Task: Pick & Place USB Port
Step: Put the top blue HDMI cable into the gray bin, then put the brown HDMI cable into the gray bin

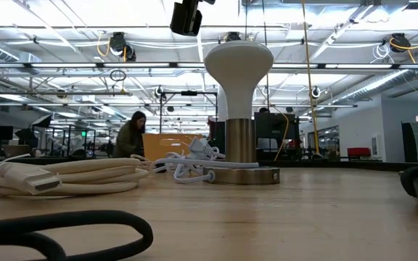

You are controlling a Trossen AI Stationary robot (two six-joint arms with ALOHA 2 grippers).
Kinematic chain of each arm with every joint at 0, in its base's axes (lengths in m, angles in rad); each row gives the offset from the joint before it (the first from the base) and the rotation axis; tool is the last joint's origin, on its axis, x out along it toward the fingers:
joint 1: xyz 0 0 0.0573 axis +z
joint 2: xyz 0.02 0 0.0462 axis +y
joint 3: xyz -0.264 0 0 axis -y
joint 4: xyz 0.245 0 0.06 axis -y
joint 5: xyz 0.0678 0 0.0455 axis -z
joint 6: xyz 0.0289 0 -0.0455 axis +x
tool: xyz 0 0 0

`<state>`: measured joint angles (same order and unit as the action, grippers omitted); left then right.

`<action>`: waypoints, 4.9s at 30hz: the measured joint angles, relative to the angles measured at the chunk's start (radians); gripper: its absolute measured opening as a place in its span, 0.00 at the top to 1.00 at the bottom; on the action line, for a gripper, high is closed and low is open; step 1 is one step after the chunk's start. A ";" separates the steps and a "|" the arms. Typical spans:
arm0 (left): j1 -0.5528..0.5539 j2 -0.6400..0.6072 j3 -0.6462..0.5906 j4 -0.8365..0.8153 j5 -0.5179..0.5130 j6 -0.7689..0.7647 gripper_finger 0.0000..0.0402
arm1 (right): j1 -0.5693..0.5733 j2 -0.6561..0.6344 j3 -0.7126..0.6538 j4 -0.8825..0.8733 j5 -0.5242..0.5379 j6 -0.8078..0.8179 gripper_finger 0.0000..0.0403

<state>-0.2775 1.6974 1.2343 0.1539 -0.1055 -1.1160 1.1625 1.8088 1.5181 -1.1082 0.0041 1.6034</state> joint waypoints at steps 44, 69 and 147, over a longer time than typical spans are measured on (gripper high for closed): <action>-0.546 -0.099 0.000 -1.299 -0.347 0.128 0.69 | -0.727 -0.487 0.000 0.401 0.492 -0.891 0.65; -0.399 0.030 -0.135 -0.871 -0.154 0.782 0.69 | -0.809 -0.486 0.000 0.221 0.529 -0.921 0.65; -0.012 0.359 0.775 0.137 0.576 0.490 0.97 | 0.053 -0.376 -0.001 -0.256 1.254 0.137 0.65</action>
<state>-0.2891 2.0567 2.0094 0.2913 0.4703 -0.6261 1.2154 1.4326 1.5173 -1.3643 1.2586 1.7406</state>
